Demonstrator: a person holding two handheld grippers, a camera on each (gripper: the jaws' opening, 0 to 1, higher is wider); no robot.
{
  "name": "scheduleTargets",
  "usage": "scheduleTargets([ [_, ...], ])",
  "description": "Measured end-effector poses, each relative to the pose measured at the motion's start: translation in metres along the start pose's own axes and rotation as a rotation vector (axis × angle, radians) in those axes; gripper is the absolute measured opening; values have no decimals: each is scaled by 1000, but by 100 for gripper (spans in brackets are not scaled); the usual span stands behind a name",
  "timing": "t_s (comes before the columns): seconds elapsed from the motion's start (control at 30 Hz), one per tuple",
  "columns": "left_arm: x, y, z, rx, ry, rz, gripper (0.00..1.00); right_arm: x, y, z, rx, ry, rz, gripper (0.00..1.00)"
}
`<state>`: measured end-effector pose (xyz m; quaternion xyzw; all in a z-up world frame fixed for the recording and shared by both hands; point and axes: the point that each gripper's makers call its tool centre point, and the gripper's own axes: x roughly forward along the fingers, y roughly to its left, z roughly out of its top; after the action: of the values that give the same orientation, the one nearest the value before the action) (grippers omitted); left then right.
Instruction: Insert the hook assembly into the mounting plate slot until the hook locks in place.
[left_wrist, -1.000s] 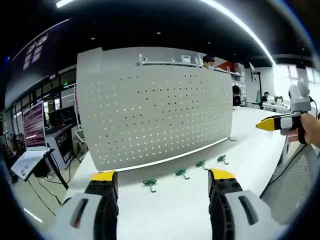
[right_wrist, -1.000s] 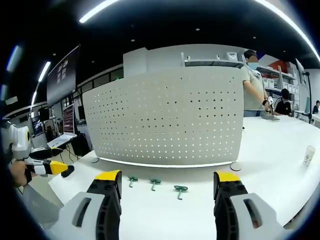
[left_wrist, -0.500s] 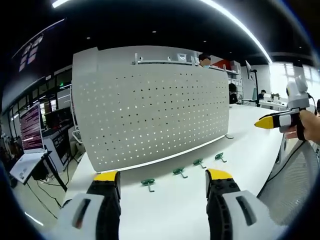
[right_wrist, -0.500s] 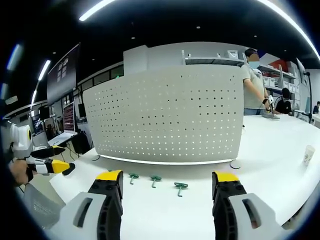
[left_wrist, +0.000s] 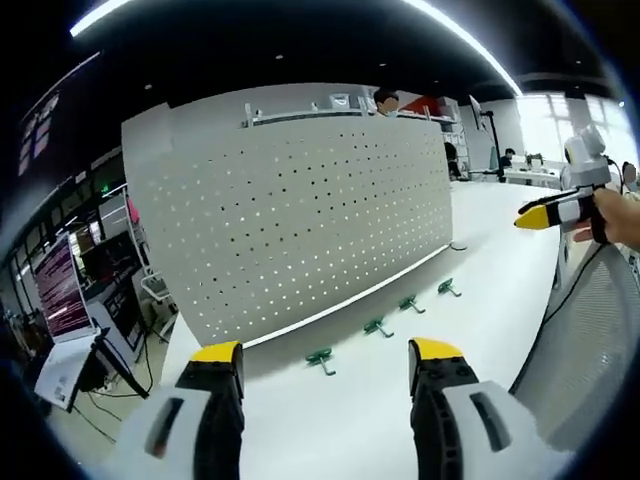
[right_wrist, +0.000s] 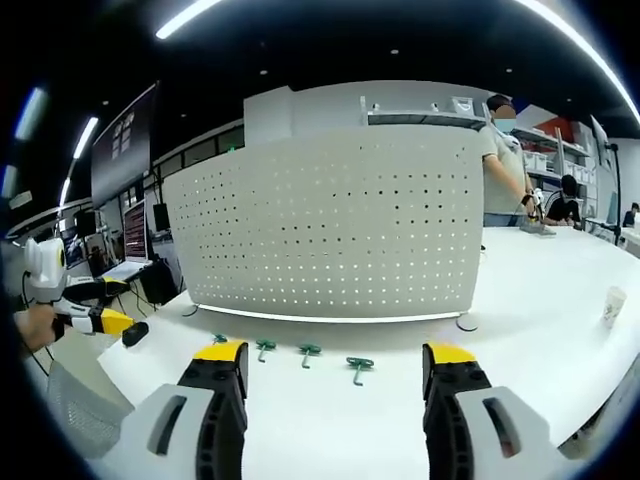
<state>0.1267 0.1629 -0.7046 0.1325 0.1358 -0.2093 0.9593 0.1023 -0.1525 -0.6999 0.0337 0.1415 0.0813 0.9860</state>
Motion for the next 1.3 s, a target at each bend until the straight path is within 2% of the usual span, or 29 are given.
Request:
scheduleTargets([
  [0.17, 2, 7, -6, -1, 16, -15, 66, -3, 8, 0, 12, 0, 3, 67],
  [0.33, 6, 13, -9, 33, 38, -53, 66, -7, 16, -1, 10, 0, 8, 66],
  [0.4, 8, 13, -10, 33, 57, -88, 65, -8, 20, -3, 19, 8, 13, 66],
  [0.47, 12, 8, -12, 27, 78, -158, 61, -8, 26, -5, 18, 10, 19, 66],
  [0.57, 17, 16, -14, 119, 106, -166, 61, -9, 34, -7, 16, 14, 25, 65],
  [0.63, 24, 16, -16, 151, 121, -206, 61, -10, 38, -7, 24, 12, 34, 64],
  [0.73, 34, 17, -23, 243, 164, -256, 60, -11, 49, -13, 30, 33, 80, 61],
  [0.8, 41, 17, -28, 288, 181, -279, 58, -12, 50, -15, 30, 34, 77, 61],
  [0.83, 46, 18, -30, 345, 186, -289, 57, -13, 51, -16, 23, 32, 71, 61],
  [0.87, 50, 16, -34, 359, 199, -316, 58, -14, 51, -17, 23, 36, 64, 61],
  [1.1, 73, 22, -39, 409, 223, -372, 58, -19, 46, -18, 31, 35, 21, 62],
  [1.3, 81, 25, -42, 426, 234, -392, 58, -20, 43, -15, 46, 28, 0, 62],
])
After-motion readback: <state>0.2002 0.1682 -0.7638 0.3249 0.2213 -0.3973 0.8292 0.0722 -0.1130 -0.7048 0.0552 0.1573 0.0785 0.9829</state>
